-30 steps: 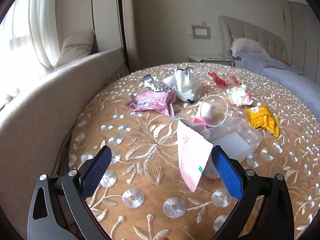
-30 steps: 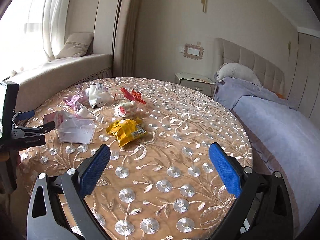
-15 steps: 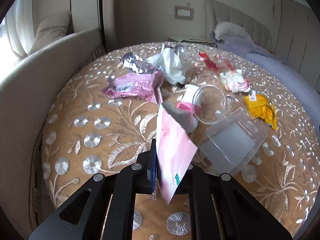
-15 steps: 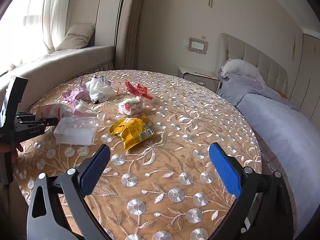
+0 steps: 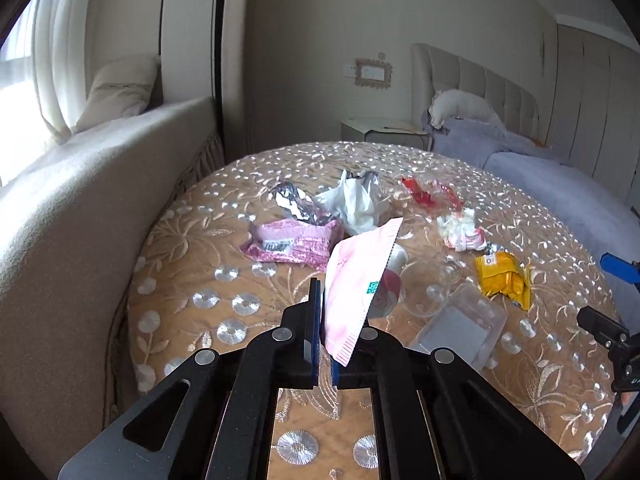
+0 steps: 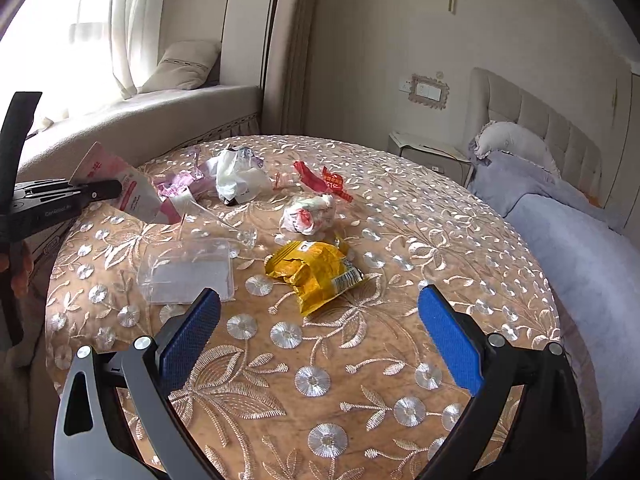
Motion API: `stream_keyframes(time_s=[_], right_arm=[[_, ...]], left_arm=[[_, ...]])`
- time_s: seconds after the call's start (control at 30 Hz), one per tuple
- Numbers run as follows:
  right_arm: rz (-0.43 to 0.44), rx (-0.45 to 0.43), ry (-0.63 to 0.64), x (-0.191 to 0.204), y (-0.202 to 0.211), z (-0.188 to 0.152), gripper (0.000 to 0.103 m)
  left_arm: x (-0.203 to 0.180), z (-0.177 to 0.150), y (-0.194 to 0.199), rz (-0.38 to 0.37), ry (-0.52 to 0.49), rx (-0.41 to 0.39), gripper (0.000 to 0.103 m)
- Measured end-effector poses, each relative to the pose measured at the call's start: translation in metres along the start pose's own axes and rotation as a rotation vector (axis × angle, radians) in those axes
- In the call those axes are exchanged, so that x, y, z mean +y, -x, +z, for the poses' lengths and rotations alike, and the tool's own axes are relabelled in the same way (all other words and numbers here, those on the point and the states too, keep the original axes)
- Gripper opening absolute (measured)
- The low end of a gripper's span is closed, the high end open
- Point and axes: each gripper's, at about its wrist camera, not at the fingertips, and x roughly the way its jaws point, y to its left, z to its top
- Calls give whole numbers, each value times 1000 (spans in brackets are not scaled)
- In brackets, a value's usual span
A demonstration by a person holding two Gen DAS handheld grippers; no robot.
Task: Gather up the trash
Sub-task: 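Grasp the clear plastic box with the right tool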
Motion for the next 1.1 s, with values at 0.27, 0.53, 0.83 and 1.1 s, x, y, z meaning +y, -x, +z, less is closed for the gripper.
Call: stream_keyframes(time_s=[0.27, 0.53, 0.83, 1.1], right_arm=[[67, -9, 19, 15, -8, 13, 98], [196, 38, 17, 41, -34, 23, 98], [290, 191, 76, 79, -79, 29, 98], [324, 307, 61, 89, -103, 25, 86]], left_arm=[[3, 14, 23, 35, -16, -54, 3], [5, 20, 38, 40, 0, -71, 3], [13, 20, 46, 36, 12, -81, 3], [15, 20, 48, 37, 11, -86, 3]])
